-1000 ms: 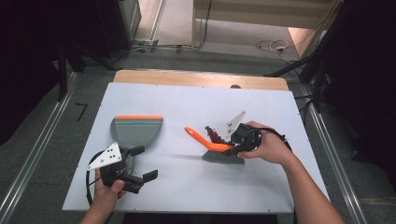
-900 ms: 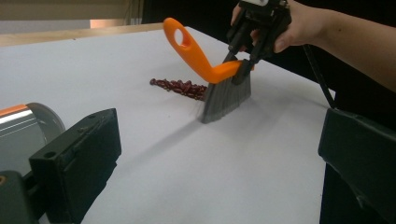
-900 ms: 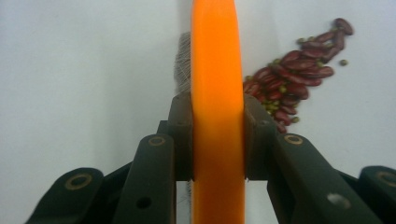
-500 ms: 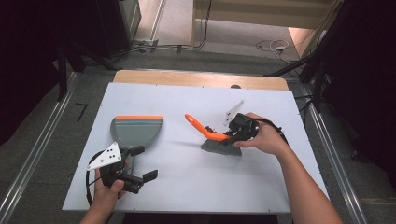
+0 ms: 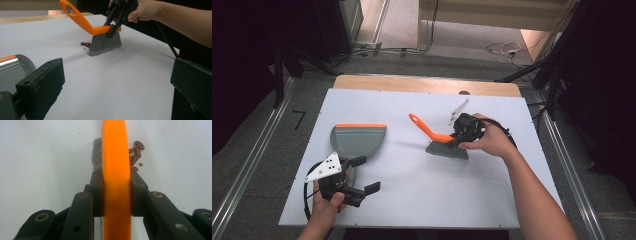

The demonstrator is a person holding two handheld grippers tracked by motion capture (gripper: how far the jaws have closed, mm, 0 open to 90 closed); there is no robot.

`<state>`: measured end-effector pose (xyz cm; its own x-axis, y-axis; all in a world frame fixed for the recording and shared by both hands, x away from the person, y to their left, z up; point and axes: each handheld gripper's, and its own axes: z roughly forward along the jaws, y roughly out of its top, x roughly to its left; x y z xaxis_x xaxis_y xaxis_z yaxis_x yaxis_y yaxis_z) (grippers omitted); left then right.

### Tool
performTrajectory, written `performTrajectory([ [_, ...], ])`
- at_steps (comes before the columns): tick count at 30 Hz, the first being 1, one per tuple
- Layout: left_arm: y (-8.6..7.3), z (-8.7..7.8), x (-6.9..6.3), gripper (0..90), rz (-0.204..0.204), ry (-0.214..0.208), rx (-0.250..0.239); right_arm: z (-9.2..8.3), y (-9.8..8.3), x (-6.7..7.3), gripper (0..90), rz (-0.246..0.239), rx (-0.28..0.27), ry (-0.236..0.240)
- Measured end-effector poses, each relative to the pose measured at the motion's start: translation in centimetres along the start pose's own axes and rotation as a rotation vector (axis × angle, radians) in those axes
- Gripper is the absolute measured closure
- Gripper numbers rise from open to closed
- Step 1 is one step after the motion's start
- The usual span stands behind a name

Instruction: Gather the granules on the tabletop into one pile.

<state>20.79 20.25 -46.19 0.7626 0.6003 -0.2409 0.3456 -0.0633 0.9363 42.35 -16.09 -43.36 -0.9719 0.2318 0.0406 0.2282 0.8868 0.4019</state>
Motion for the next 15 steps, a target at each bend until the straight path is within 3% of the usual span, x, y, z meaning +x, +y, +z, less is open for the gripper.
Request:
performTrajectory([
  [9, 0.0, -0.1, 0.0, 0.4, 0.001, 0.000, -0.003, 0.2, 0.5, -1.1, 68.1, 0.003, -0.013, -0.009],
  [15, 0.0, -0.1, 0.0, 0.4, 0.001, 0.001, 0.001, 0.0, 0.6, -1.4, 68.2, 0.015, -0.006, -0.050],
])
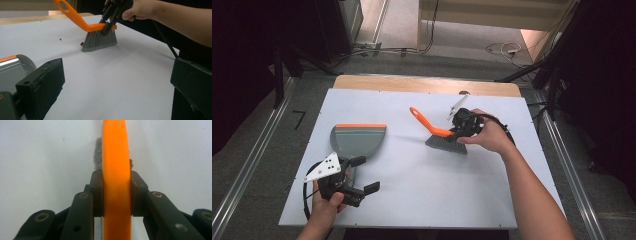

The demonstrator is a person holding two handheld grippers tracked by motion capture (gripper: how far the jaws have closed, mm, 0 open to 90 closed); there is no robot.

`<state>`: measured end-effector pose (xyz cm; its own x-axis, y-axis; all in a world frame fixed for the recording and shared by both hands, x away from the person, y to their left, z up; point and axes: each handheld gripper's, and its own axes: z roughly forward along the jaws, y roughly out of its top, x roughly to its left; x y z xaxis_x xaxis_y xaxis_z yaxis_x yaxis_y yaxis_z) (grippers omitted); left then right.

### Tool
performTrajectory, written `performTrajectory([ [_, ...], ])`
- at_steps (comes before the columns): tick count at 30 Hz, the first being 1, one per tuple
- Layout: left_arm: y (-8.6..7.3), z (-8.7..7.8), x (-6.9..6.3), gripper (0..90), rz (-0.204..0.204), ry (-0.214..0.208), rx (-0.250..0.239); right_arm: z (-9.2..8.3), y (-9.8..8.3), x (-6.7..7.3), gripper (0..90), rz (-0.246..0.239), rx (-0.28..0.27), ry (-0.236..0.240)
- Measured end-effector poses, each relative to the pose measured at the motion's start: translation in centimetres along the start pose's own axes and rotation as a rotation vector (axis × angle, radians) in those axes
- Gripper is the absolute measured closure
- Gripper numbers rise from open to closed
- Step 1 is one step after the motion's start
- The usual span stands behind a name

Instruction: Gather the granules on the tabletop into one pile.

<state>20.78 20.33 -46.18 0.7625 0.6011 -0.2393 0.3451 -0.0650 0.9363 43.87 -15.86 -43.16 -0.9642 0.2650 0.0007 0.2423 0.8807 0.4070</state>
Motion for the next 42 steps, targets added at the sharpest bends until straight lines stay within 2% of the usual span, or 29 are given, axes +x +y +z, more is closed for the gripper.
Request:
performTrajectory([
  [1, 0.0, 0.0, 0.0, 0.4, 0.000, 0.000, 0.000, 0.0, 0.0, 0.1, 68.2, 0.024, 0.001, 0.007],
  [4, 0.0, 0.0, 0.0, 0.4, 0.001, 0.000, -0.001, 0.1, 0.1, -0.2, 68.2, 0.015, -0.008, 0.012],
  [5, 0.0, 0.0, 0.0, 0.4, 0.001, 0.000, -0.002, 0.1, 0.1, -0.1, 68.2, 0.017, -0.008, 0.006],
  [7, 0.0, 0.0, 0.1, 0.4, 0.000, 0.001, -0.002, -0.2, 0.2, 0.2, 68.4, 0.037, -0.005, 0.025],
  [11, 0.0, 0.0, 0.1, 0.4, 0.001, 0.000, 0.000, -1.5, 0.4, 0.3, 68.5, 0.035, -0.030, 0.033],
  [12, 0.0, 0.0, 0.1, 0.4, 0.001, 0.001, 0.000, -1.9, 0.6, 0.3, 68.5, 0.025, -0.041, 0.027],
  [13, 0.0, 0.0, 0.1, 0.4, 0.000, 0.001, 0.001, -2.5, 0.7, 0.5, 68.5, 0.043, -0.045, 0.023],
  [14, 0.0, 0.1, 0.1, 0.4, 0.000, 0.001, 0.001, -3.0, 1.0, 0.5, 68.5, 0.039, -0.054, 0.013],
  [15, 0.0, 0.1, 0.1, 0.4, -0.001, 0.001, 0.000, -3.3, 1.2, 0.5, 68.5, 0.033, -0.072, -0.003],
  [18, 0.0, 0.1, 0.0, 0.4, -0.001, 0.000, -0.001, -3.9, 2.2, 0.3, 68.5, 0.031, -0.077, -0.071],
  [19, 0.0, 0.1, 0.0, 0.4, 0.001, -0.001, -0.002, -3.8, 2.6, 0.1, 68.5, 0.013, -0.081, -0.102],
  [20, 0.0, 0.1, -0.1, 0.4, 0.003, -0.001, -0.001, -3.6, 3.0, 0.1, 68.5, 0.017, -0.076, -0.117],
  [24, 0.0, -0.1, -0.1, 0.4, 0.002, -0.002, -0.004, -2.2, 4.3, -0.5, 68.5, -0.066, -0.099, -0.216],
  [25, 0.0, -0.2, 0.0, 0.4, 0.002, 0.000, -0.003, -1.7, 4.6, -0.7, 68.4, -0.085, -0.097, -0.227],
  [30, 0.0, -0.5, 0.2, 0.4, -0.003, 0.002, -0.011, 0.4, 6.0, -1.7, 68.5, -0.111, -0.065, -0.264],
  [34, -0.1, -0.6, 0.2, 0.4, -0.007, 0.001, -0.014, 1.6, 6.6, -2.1, 68.5, -0.174, -0.034, -0.302],
  [37, -0.1, -0.6, 0.3, 0.4, -0.007, 0.001, -0.012, 2.2, 6.6, -2.2, 68.5, -0.212, -0.011, -0.303],
  [40, -0.1, -0.6, 0.2, 0.4, -0.006, 0.001, -0.013, 2.3, 6.2, -1.7, 68.6, -0.256, 0.025, -0.257],
  [42, 0.0, -0.5, 0.2, 0.4, -0.006, 0.002, -0.012, 1.7, 5.7, -1.3, 68.5, -0.280, 0.047, -0.226],
])
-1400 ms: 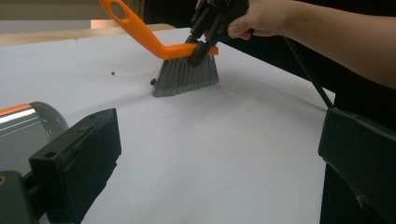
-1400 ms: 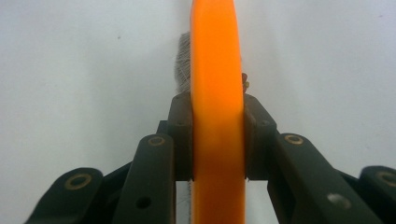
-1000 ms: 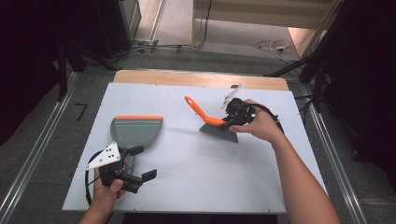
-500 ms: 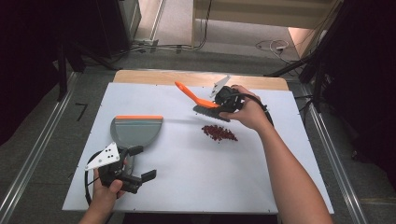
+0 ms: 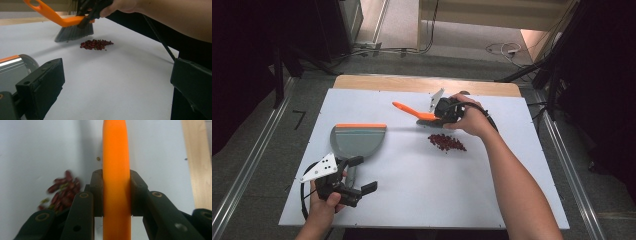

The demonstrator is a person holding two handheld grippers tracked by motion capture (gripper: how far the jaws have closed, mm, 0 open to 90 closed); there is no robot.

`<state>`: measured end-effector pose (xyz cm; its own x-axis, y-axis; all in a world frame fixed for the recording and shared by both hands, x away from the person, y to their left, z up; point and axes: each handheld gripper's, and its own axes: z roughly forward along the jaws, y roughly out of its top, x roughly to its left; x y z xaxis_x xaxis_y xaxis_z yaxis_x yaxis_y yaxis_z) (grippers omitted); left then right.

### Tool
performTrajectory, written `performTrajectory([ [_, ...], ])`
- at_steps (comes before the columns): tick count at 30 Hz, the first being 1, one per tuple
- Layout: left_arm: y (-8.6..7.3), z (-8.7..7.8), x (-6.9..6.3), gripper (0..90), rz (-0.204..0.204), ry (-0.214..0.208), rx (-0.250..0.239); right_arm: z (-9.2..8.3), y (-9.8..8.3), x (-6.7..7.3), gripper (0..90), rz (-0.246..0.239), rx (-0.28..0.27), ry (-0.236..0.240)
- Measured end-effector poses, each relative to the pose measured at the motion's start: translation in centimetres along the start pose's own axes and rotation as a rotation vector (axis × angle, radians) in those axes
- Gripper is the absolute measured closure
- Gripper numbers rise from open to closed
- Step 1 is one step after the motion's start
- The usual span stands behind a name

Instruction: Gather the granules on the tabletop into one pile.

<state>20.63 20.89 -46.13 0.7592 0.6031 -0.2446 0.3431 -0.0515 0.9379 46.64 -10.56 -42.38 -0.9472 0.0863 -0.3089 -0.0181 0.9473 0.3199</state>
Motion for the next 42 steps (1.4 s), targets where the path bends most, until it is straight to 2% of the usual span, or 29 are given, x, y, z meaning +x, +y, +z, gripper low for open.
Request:
performTrajectory([
  [2, 0.0, 0.1, 0.0, 0.4, 0.004, 0.000, 0.003, -1.2, -0.5, 0.5, 68.5, -0.003, -0.002, 0.032],
  [3, 0.0, 0.1, 0.0, 0.4, 0.003, -0.001, 0.003, -1.8, -0.7, 0.7, 68.5, -0.006, -0.014, 0.026],
  [6, 0.0, 0.3, -0.2, 0.4, 0.005, 0.000, 0.005, -3.5, -1.2, 1.0, 68.5, 0.030, -0.050, -0.003],
  [8, 0.1, 0.3, -0.2, 0.4, 0.008, 0.001, 0.009, -4.1, -1.5, 1.1, 68.5, 0.031, -0.079, -0.016],
  [11, 0.1, 0.4, -0.4, 0.4, 0.011, 0.000, 0.011, -3.9, -2.1, 1.0, 68.5, 0.047, -0.071, -0.037],
  [16, 0.0, 0.4, -0.3, 0.4, 0.007, 0.001, 0.012, -2.4, -3.7, 0.6, 68.5, 0.134, -0.044, -0.080],
  [20, -0.1, 0.4, 0.0, 0.4, 0.001, 0.000, 0.009, -1.4, -4.4, 0.7, 68.5, 0.155, -0.011, -0.102],
  [23, -0.1, 0.4, 0.0, 0.4, 0.002, -0.001, 0.012, -1.3, -4.7, 1.1, 68.5, 0.170, -0.023, -0.070],
  [25, -0.1, 0.4, 0.0, 0.4, 0.002, -0.001, 0.011, -1.3, -4.7, 1.7, 68.6, 0.160, -0.021, -0.065],
  [29, 0.0, 0.5, -0.1, 0.4, 0.008, -0.001, 0.015, -1.7, -4.8, 2.5, 68.6, 0.196, -0.048, -0.019],
  [32, 0.0, 0.6, -0.2, 0.4, 0.008, -0.002, 0.015, -1.9, -4.9, 3.0, 68.6, 0.205, -0.056, -0.033],
  [35, 0.0, 0.6, -0.3, 0.4, 0.012, -0.004, 0.015, -2.6, -5.3, 3.1, 68.6, 0.242, -0.082, -0.049],
  [39, 0.0, 0.6, -0.2, 0.4, 0.010, -0.002, 0.014, -3.5, -6.0, 3.2, 68.5, 0.325, -0.061, -0.095],
  [42, 0.0, 0.6, -0.2, 0.4, 0.008, -0.001, 0.015, -3.9, -6.8, 3.3, 68.5, 0.458, -0.032, -0.123],
])
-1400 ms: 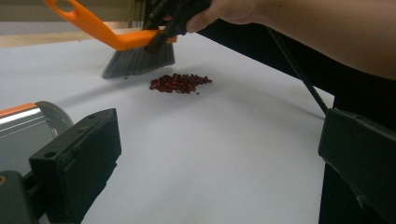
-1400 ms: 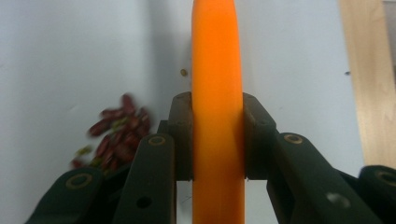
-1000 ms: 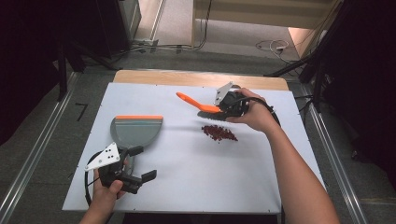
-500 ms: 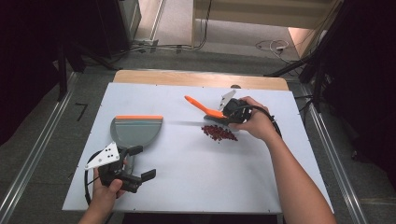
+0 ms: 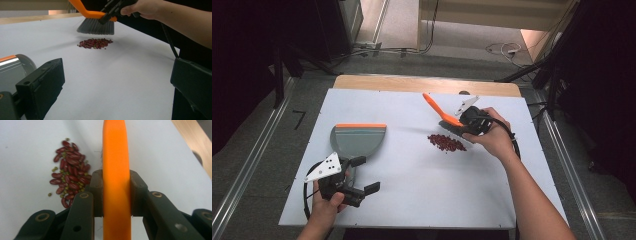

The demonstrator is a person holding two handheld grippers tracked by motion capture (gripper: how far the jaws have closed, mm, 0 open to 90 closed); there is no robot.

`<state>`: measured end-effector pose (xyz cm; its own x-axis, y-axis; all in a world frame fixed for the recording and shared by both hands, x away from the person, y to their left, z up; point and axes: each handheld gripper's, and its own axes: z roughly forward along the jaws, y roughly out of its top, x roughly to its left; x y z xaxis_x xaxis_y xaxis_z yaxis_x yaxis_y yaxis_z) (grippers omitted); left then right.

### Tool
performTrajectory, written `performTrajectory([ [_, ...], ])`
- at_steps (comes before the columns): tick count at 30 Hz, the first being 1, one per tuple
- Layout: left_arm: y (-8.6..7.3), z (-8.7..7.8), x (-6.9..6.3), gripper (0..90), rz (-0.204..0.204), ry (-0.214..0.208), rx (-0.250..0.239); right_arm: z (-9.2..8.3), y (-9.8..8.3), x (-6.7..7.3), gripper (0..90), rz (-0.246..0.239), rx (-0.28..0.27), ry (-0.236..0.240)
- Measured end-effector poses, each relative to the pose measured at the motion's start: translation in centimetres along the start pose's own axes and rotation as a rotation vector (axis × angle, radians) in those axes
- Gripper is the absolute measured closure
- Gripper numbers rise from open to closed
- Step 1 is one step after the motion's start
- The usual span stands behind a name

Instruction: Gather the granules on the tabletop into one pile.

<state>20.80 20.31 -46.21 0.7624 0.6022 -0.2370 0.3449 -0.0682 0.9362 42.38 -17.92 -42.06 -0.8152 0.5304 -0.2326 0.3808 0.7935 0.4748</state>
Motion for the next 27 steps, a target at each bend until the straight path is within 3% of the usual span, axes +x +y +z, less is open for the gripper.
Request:
performTrajectory([
  [2, 0.0, 0.0, 0.0, 0.4, 0.001, 0.001, 0.000, -0.1, -0.6, -0.2, 68.6, 0.082, 0.012, -0.029],
  [5, 0.0, 0.0, 0.0, 0.4, -0.002, -0.001, -0.001, -0.1, -1.5, -0.3, 68.5, 0.165, 0.028, -0.054],
  [9, 0.0, 0.1, 0.0, 0.4, 0.000, -0.001, -0.001, 0.3, -2.1, 0.4, 68.5, 0.227, 0.060, -0.092],
  [11, 0.0, 0.1, 0.0, 0.4, 0.000, -0.002, -0.001, 0.4, -2.1, 0.8, 68.6, 0.259, 0.042, -0.089],
  [17, 0.1, 0.0, 0.0, 0.4, 0.001, -0.001, -0.001, 0.6, -1.2, 2.3, 68.7, 0.297, 0.054, -0.132],
  [27, 0.1, -0.1, 0.1, 0.4, 0.003, 0.000, -0.004, 1.1, 0.1, 3.2, 68.7, 0.332, 0.060, -0.133],
])
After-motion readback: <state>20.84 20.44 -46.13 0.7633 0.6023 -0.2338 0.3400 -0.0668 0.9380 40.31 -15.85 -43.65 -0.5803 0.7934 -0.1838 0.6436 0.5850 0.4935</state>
